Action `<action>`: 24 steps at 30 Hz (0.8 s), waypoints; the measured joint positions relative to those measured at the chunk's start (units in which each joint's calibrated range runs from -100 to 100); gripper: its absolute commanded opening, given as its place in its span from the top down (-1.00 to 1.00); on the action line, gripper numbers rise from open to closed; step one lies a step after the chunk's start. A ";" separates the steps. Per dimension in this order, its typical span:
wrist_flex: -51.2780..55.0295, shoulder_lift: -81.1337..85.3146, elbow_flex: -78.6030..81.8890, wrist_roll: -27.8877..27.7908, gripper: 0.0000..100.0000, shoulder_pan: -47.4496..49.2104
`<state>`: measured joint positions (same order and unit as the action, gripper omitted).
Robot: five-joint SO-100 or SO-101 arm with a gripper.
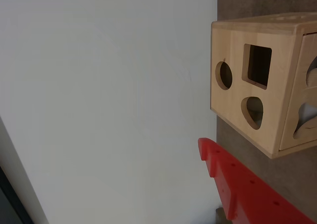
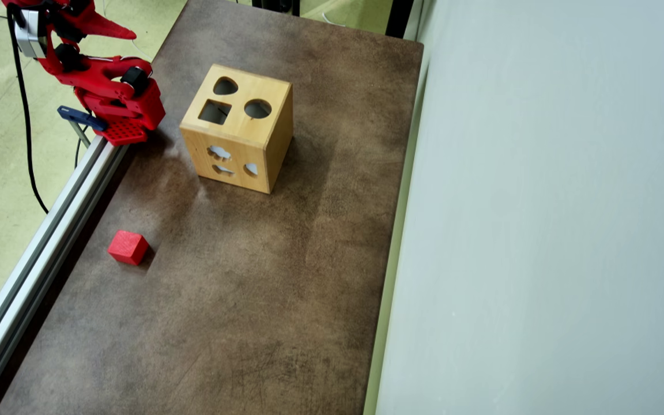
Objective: Pick and place the red cube on the square hole
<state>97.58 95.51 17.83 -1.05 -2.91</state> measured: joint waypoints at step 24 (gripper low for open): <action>0.00 0.00 2.89 0.24 0.85 0.07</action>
<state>97.58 95.51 20.72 -0.81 -2.84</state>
